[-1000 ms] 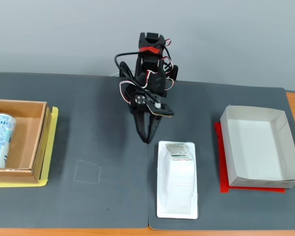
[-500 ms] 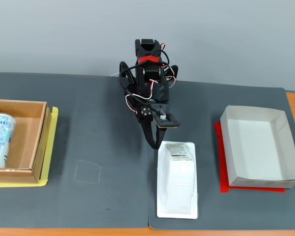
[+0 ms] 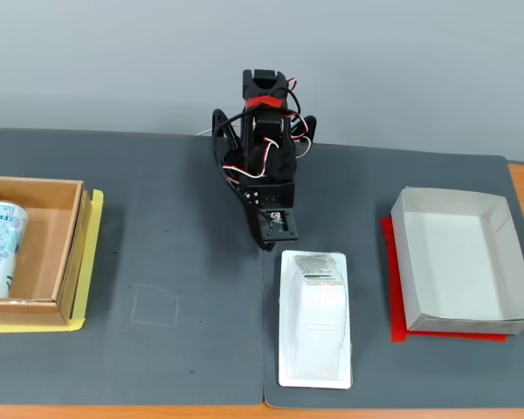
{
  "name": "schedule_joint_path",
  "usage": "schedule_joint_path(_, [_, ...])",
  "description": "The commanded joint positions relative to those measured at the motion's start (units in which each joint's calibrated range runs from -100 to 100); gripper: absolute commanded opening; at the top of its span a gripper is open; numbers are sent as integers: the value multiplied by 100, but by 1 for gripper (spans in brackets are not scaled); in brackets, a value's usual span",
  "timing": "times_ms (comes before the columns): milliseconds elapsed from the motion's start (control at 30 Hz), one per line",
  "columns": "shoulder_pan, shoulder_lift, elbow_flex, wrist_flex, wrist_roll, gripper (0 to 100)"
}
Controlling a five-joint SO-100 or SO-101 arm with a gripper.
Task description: Pick the can and put it in the brown box
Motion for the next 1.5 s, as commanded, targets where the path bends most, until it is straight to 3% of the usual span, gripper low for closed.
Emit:
schedule_joint_path(0, [65,-59,-334,244,-80,1])
schedule_joint_path(1467, [32,-25,-352,201,-101,1])
